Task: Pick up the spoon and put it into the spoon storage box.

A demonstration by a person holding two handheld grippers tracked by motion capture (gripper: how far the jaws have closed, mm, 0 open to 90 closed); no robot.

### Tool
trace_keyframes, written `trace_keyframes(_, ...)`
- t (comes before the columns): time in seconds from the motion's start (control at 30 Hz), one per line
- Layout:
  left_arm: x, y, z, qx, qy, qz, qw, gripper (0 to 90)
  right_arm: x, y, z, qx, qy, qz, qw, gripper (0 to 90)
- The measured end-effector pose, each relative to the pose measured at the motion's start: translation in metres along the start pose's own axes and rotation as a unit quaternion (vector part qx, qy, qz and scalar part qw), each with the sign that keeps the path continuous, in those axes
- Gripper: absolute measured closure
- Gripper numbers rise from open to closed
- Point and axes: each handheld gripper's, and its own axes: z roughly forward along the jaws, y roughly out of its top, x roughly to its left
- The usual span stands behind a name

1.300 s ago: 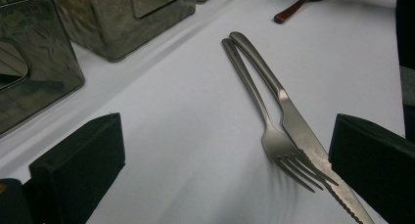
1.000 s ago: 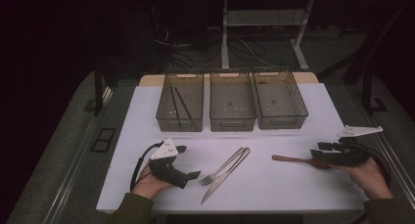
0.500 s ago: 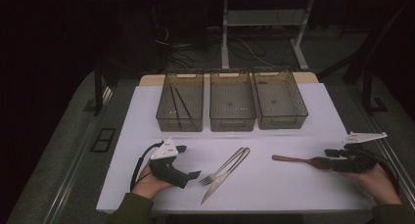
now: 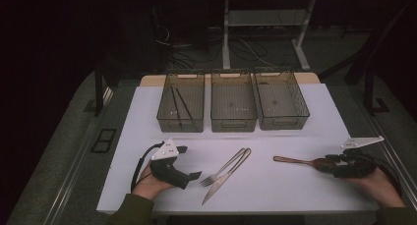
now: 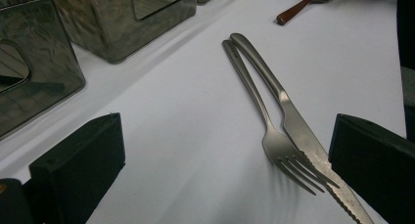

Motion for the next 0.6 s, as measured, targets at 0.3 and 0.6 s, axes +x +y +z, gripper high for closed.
trace_keyframes(0.3,-0.0003,0.0001,0.0000,0.000,0.000,0.001,1.0000,0.0,0.0052,-0.0027,-0.0025,0.008,0.005,-0.035,0.9993,58.8)
trace_keyframes(0.6,-0.0002,0.0001,0.0002,0.001,0.000,0.002,1.0000,0.0,0.0052,-0.0032,-0.0033,0.011,0.026,-0.042,0.9987,69.8)
